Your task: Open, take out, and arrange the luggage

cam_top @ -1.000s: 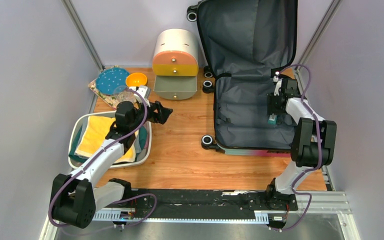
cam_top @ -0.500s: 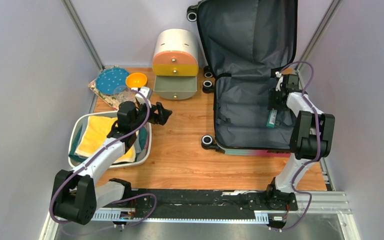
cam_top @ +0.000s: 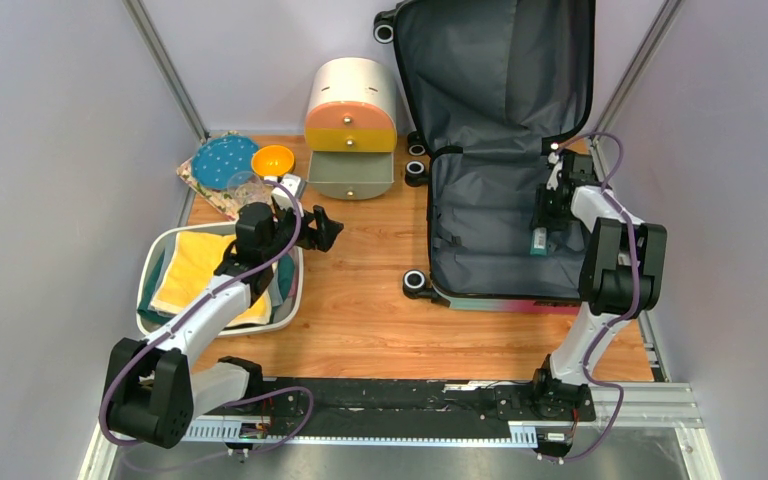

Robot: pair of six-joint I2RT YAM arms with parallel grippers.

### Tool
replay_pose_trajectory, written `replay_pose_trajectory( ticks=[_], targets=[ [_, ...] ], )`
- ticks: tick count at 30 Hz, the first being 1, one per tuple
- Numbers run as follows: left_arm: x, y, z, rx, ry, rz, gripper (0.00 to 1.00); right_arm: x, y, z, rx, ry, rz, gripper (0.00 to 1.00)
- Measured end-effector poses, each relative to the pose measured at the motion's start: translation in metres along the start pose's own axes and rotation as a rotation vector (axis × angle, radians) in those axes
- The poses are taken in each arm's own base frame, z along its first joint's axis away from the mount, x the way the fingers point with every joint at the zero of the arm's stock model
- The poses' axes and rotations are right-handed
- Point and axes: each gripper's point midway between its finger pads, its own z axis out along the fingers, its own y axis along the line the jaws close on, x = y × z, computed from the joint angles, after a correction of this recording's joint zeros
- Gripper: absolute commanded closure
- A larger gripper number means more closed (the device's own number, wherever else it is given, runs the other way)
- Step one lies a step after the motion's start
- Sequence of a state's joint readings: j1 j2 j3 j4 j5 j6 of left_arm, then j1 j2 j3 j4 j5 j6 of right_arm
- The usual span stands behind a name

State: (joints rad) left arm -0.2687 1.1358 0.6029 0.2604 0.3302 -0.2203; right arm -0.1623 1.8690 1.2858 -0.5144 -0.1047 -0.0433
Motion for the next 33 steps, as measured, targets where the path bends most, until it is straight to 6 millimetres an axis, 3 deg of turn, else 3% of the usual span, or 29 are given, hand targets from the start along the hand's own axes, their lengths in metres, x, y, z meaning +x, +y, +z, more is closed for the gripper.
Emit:
replay_pose_trajectory(
  ticks=[4, 8, 11, 14, 16, 17, 20, 22, 25, 29, 33],
  targets=[
    [-0.001, 0.005, -0.001, -0.015, -0.002, -0.004, 0.12, -0.015, 0.024, -0.017, -0.086, -0.021, -0.031, 0.96],
    [-0.009, 0.013, -0.006, -0.04, -0.027, -0.01, 0.12, -0.067, 0.075, -0.054, -0.209, -0.161, -0.172, 0.98],
    [-0.02, 0.037, -0.016, -0.106, -0.065, -0.042, 0.13, -0.107, 0.138, -0.096, -0.305, -0.317, -0.369, 0.98],
    [-0.026, 0.061, -0.025, -0.177, -0.091, -0.096, 0.13, -0.133, 0.218, -0.142, -0.402, -0.496, -0.613, 0.99],
    [-0.029, 0.073, -0.031, -0.215, -0.105, -0.12, 0.13, -0.14, 0.261, -0.164, -0.438, -0.595, -0.754, 0.99],
    [-0.031, 0.077, -0.035, -0.229, -0.115, -0.127, 0.13, -0.139, 0.292, -0.177, -0.458, -0.656, -0.847, 0.99],
    [-0.038, 0.082, -0.046, -0.257, -0.148, -0.134, 0.13, -0.136, 0.353, -0.193, -0.498, -0.766, -1.022, 0.98],
    [-0.041, 0.084, -0.054, -0.274, -0.167, -0.135, 0.13, -0.137, 0.393, -0.193, -0.503, -0.827, -1.117, 0.98],
    [-0.042, 0.089, -0.068, -0.308, -0.193, -0.149, 0.13, -0.134, 0.435, -0.168, -0.482, -0.861, -1.221, 0.98],
    [-0.036, 0.094, -0.084, -0.352, -0.201, -0.164, 0.13, -0.122, 0.463, -0.112, -0.443, -0.812, -1.312, 0.98],
    [-0.032, 0.097, -0.093, -0.376, -0.204, -0.171, 0.13, -0.11, 0.468, -0.065, -0.416, -0.752, -1.366, 0.94]
  ],
)
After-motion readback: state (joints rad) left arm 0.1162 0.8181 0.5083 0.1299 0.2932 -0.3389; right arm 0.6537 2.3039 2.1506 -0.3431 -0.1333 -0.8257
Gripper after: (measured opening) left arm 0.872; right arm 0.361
